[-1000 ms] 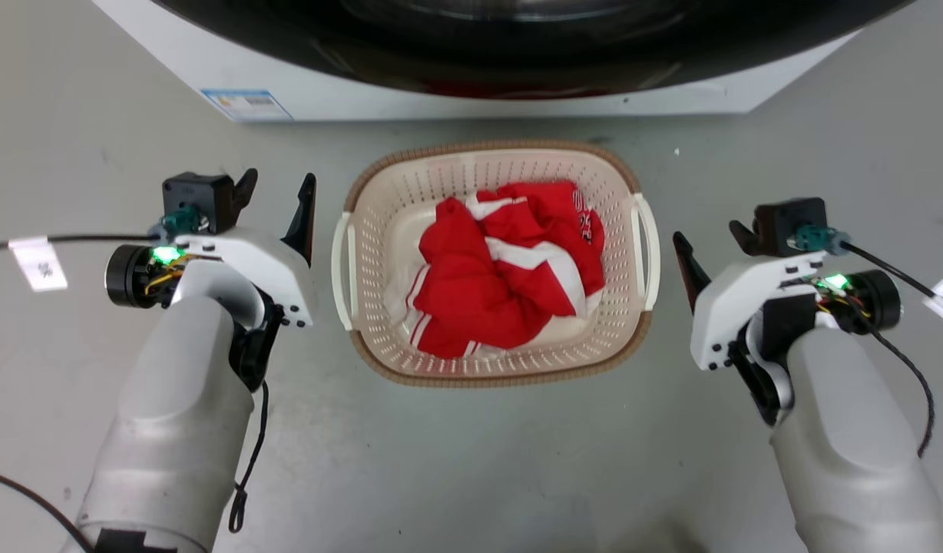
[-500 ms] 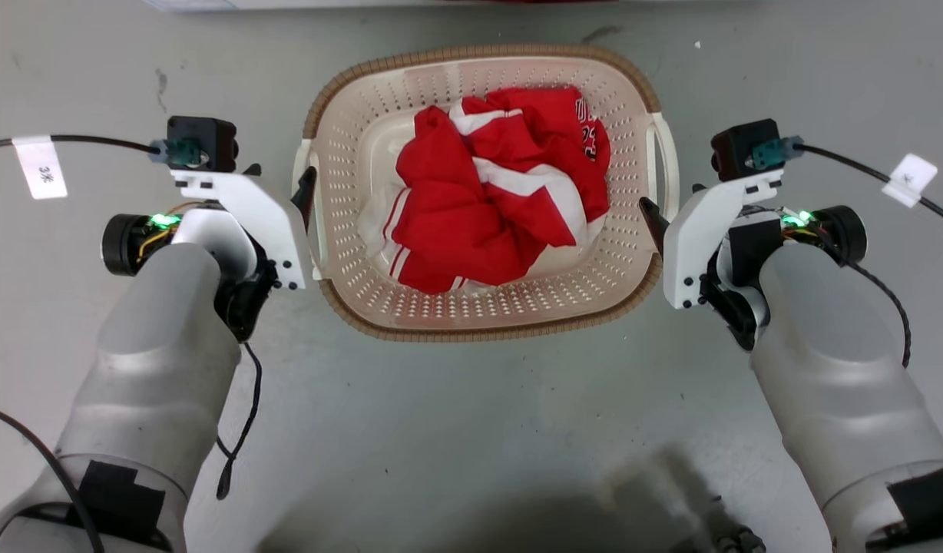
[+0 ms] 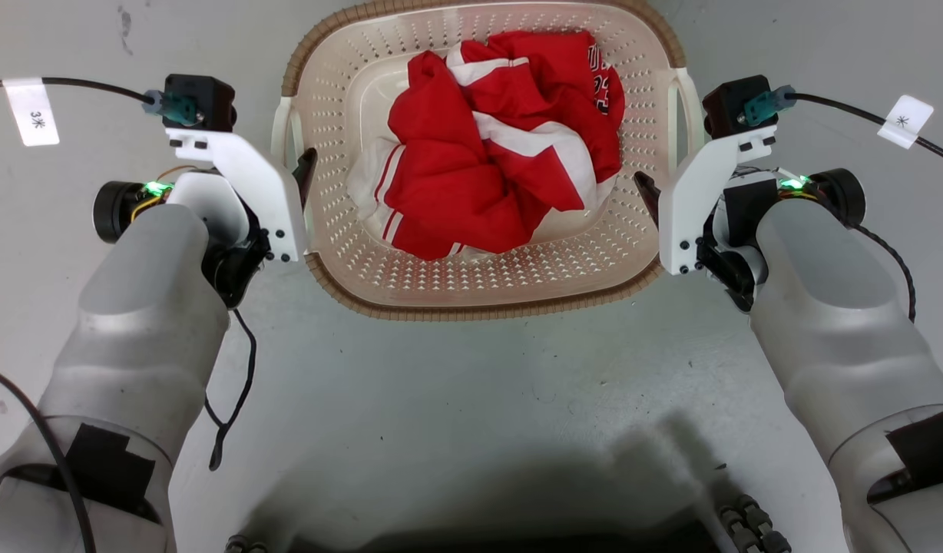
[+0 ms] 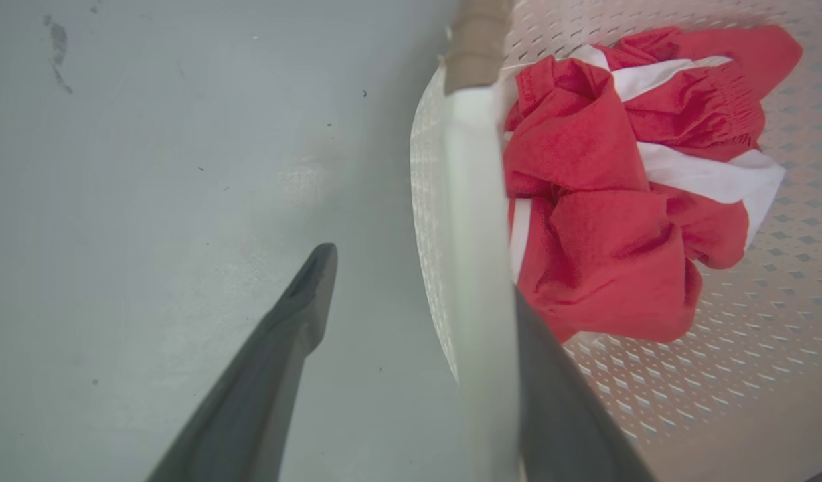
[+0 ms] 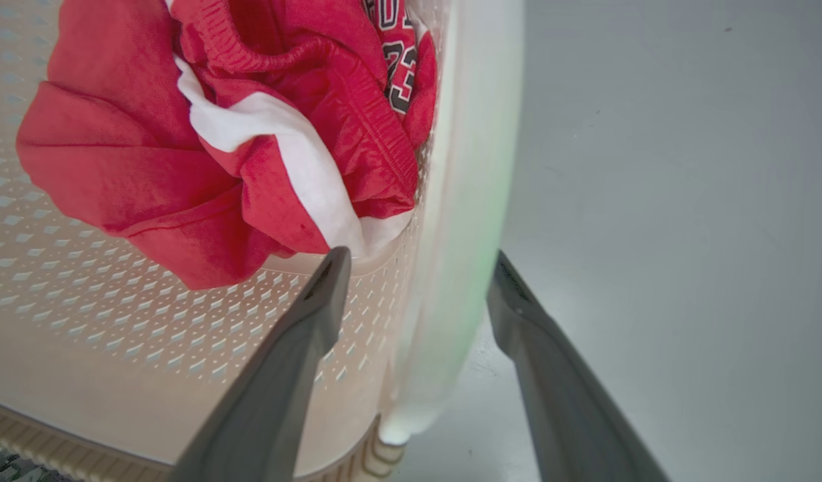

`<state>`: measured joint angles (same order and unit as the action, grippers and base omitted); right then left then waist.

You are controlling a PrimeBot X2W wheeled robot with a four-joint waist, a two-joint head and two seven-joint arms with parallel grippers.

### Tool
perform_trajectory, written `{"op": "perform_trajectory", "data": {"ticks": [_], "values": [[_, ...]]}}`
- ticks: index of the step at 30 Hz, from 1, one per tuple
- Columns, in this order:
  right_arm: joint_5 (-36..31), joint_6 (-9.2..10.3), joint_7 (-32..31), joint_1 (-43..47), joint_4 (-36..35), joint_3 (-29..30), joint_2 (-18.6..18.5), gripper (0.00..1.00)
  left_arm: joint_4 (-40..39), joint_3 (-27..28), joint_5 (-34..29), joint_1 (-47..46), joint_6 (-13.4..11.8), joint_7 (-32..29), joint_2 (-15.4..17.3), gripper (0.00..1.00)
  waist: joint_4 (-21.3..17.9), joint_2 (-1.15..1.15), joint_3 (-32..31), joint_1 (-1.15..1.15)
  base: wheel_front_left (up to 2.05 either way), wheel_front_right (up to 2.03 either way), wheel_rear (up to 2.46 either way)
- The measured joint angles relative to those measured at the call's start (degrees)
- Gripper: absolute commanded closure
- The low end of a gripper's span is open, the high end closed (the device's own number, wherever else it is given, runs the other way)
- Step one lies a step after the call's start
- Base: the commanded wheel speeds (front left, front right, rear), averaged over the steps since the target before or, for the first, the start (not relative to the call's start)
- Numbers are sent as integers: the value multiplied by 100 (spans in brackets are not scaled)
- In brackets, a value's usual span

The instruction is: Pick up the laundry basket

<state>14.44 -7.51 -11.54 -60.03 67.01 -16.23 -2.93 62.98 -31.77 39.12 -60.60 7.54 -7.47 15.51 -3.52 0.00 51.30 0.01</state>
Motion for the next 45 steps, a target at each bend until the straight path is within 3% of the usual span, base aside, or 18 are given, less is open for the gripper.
{"op": "perform_trajectory", "data": {"ticks": [4,5,6,7,8,18,26,31,32,45], "values": [[201,0,82,-119,125,-124,0,0,52,-183,157,-112,0,-20,2,0,13,0,78,0,0,0,0],[260,0,103,-157,157,-138,1,32,67,-218,207,-130,0,-19,-2,52,12,0,93,0,0,0,0],[353,0,146,-178,172,-149,-1,64,71,-254,263,-141,0,-20,-10,84,17,0,102,0,0,0,0],[397,0,187,-191,197,-186,-1,95,75,-298,320,-149,0,-47,-19,100,20,0,104,0,0,0,0],[442,0,192,-196,214,-235,-1,100,71,-345,360,-156,1,-76,-30,100,24,0,99,0,0,0,0],[939,1,180,-220,333,-694,19,100,76,-791,810,-126,-3,-167,-1,100,32,0,-88,0,0,0,0],[1604,12,-730,26,252,-1284,-18,100,119,-1095,1278,23,-5,-717,13,100,31,0,-589,0,0,0,0],[2019,15,-1304,130,177,-1589,-36,100,198,-1257,1577,149,-21,-1268,-3,100,42,0,-1082,-1,0,0,0],[2250,20,-1615,281,204,-1734,-44,100,247,-1347,1736,283,-22,-1577,-40,100,52,0,-1433,-1,0,0,0],[2988,44,-2548,898,386,-2139,-79,100,312,-1606,2357,904,-47,-2563,-151,100,80,0,-3201,-1,0,0,0]]}}
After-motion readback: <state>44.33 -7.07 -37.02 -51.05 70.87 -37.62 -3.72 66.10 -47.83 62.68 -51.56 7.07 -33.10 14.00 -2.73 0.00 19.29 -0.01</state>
